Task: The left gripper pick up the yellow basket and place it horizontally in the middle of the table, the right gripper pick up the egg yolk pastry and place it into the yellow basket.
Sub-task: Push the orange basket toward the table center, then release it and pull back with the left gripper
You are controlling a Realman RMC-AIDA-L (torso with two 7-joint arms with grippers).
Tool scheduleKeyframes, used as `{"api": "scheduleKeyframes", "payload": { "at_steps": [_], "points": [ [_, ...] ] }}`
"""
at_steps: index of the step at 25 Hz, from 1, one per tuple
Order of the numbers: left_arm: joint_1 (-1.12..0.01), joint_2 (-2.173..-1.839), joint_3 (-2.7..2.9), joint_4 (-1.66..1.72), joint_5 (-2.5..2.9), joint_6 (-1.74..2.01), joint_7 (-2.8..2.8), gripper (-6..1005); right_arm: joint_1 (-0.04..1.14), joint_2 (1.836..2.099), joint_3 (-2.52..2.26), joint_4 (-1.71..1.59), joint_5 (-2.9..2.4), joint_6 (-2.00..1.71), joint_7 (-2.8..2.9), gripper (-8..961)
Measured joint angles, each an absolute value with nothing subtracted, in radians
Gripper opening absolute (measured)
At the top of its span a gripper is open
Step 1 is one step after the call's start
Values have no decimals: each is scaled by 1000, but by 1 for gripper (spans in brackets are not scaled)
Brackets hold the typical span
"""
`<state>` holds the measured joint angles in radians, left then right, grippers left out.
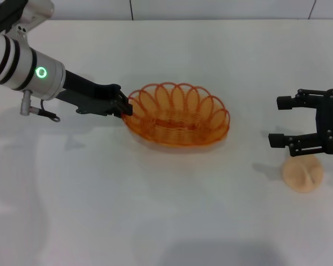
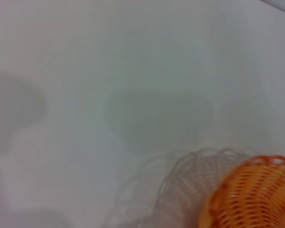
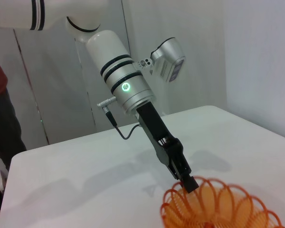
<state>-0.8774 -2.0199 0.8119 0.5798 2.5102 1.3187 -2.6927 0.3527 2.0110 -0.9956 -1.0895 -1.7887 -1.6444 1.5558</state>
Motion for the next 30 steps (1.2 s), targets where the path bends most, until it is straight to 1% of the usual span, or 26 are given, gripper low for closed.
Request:
{"api": "scheduleKeyframes", "payload": {
  "at_steps": [9,14,17,23,26,30],
  "points": [
    [-869,-2020,812,580,2463,1316,-2668,202,350,2011,-992,-1089,-1789,-1644,1556,869],
    [-868,-2017,812,583,2463,1322,-2663,424,350,2011,-989,-1089,-1789,-1644,1556,869],
    [-868,-2013,809,585,2462,1336,-2653,653,350,2011,-988,-1089,-1789,-1644,1556,869],
    [-855,-1993,793,609,2451,1351,-2637,881,347,2011,-988,-1089,-1789,-1644,1556,869],
    [-829,-1990,792,670,2422,1349,-2613,878,348,2011,-988,-1089,-1788,-1643,1556,869],
    [-763,-1983,790,781,2300,1333,-2535,875,349,2011,-988,-1087,-1782,-1637,1556,869]
  ]
}}
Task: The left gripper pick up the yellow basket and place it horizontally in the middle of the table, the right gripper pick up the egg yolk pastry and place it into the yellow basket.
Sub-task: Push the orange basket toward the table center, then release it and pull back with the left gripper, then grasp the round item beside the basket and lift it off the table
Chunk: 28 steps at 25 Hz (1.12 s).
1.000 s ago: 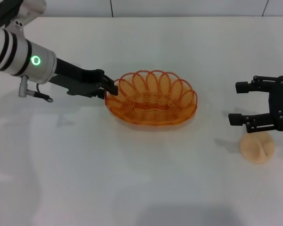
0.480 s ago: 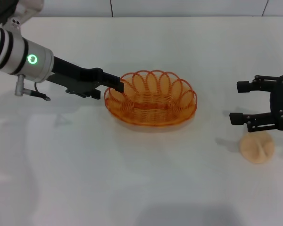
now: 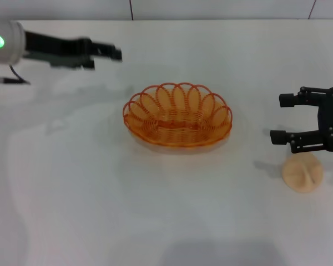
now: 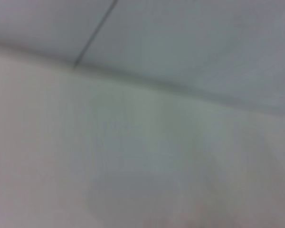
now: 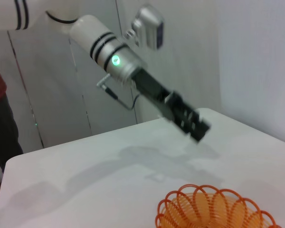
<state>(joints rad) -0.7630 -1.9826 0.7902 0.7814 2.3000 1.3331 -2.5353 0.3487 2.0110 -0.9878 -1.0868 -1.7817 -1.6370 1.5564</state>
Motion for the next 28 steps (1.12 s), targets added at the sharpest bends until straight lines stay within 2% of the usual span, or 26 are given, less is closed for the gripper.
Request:
{"api": "scheduleKeyframes", "payload": {
  "at_steps": [6,10,24,28],
  "points": [
    [-703,-1939,790,810,2054,1329,-2343,868,348,2011,-989,-1084,-1779,-1624,1564,869],
    [-691,-1922,790,818,1968,1401,-2201,865,351,2011,-994,-1089,-1778,-1618,1589,869],
    [-684,-1919,999,985,2064,1724,-2070,861,363,2009,-997,-1158,-1850,-1630,1711,869],
    [-680,-1935,1047,1031,2093,1757,-2066,862,364,2009,-1007,-1194,-1893,-1651,1762,869]
  ]
}}
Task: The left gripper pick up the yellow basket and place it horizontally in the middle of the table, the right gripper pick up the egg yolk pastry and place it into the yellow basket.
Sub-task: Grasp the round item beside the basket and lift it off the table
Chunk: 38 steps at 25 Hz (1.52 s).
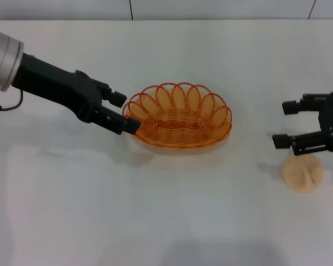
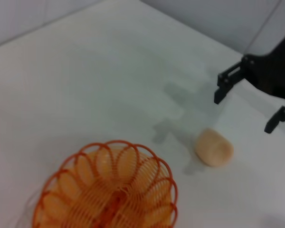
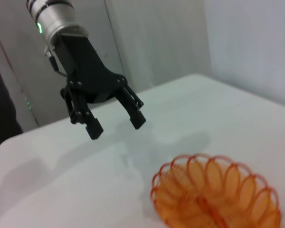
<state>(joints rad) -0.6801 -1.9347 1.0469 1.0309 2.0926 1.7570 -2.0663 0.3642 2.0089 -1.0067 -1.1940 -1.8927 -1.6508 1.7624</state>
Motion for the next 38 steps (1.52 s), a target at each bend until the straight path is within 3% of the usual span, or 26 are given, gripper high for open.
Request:
{"api": "scheduleKeyframes", "payload": {
  "at_steps": [12,22,38],
  "points": [
    [-672,-1960,1040,1038,2099,1758,-2051,861,390,2011,-1062,-1246,-2077,-1658,1890,858],
    [-676,-1978,1034,1039,2097,1740,-2055,861,415,2010,-1068,-1277,-2202,-1668,1946,779],
    [-675,-1982,1014,1034,2065,1717,-2059,862,416,2011,-1119,-1260,-2298,-1583,1974,778]
  ]
}}
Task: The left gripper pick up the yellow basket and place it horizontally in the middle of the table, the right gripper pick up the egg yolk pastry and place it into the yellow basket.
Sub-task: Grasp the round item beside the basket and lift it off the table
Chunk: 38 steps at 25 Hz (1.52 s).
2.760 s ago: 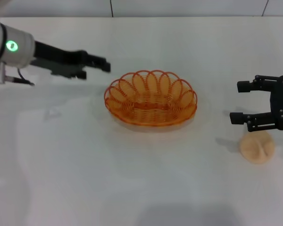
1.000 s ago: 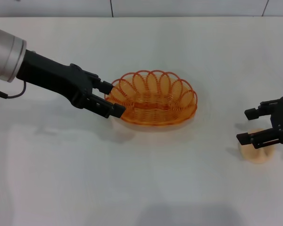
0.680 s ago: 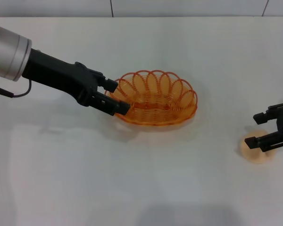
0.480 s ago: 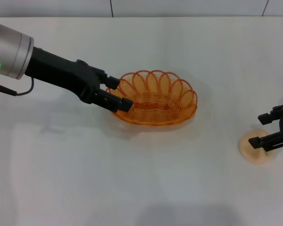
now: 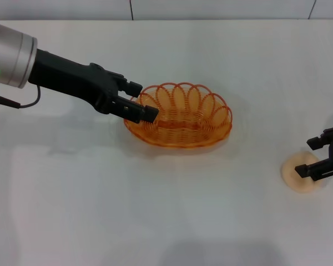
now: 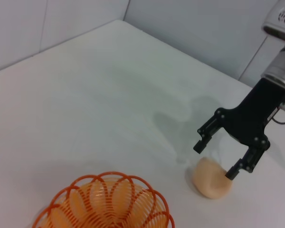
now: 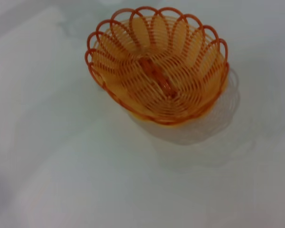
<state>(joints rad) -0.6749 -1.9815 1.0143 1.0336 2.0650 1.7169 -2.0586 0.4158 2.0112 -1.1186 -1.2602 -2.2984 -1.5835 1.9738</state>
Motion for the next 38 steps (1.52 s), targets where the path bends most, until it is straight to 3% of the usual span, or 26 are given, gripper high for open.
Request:
{"api": "scheduleKeyframes", "payload": {
  "at_steps": [15,31,38],
  "points": [
    [-672,-1981,1011,1034,2066,1716,-2057,861,411,2011,-1151,-1258,-2301,-1565,1974,779],
    [-672,-1978,1016,1024,2110,1719,-2060,861,417,2011,-1155,-1258,-2300,-1591,1983,236],
    [-672,-1976,1015,1017,2129,1725,-2060,861,425,2011,-1155,-1262,-2291,-1607,2006,180]
  ]
}}
